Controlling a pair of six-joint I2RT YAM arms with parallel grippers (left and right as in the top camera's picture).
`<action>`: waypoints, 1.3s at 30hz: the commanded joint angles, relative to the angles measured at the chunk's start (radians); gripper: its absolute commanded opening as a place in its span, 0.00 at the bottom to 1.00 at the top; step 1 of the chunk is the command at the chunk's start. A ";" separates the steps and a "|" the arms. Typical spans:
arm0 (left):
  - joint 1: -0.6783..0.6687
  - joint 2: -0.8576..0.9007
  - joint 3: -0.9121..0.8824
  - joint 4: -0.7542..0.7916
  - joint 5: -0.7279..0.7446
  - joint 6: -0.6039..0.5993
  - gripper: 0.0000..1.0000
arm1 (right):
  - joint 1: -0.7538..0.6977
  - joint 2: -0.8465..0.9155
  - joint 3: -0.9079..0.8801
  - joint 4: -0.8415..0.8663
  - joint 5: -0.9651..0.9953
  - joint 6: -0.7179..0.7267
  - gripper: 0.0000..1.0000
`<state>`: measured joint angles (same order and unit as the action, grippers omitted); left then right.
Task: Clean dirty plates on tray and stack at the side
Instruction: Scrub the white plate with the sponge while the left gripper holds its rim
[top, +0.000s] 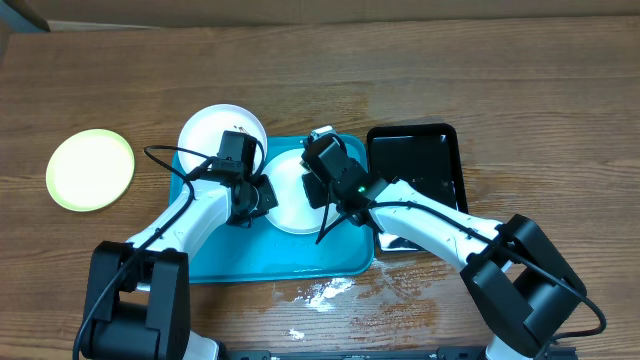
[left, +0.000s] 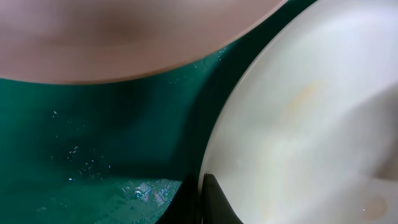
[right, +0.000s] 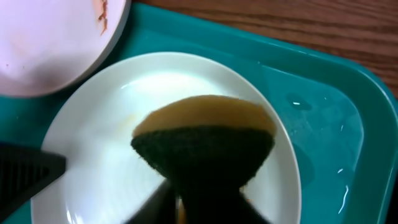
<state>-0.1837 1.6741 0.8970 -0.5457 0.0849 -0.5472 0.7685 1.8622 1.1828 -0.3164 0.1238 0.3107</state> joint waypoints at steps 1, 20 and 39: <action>-0.006 0.013 0.015 -0.003 -0.033 0.017 0.04 | 0.005 -0.003 0.014 0.003 0.022 -0.008 0.64; -0.006 0.013 0.015 -0.009 -0.032 0.031 0.04 | 0.006 0.035 0.014 -0.042 0.031 -0.053 0.71; -0.006 0.013 0.015 -0.027 -0.033 0.031 0.04 | 0.023 0.027 0.106 -0.259 0.006 -0.018 0.04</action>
<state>-0.1837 1.6741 0.9005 -0.5644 0.0780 -0.5430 0.7860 1.9232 1.2533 -0.5568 0.1307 0.2775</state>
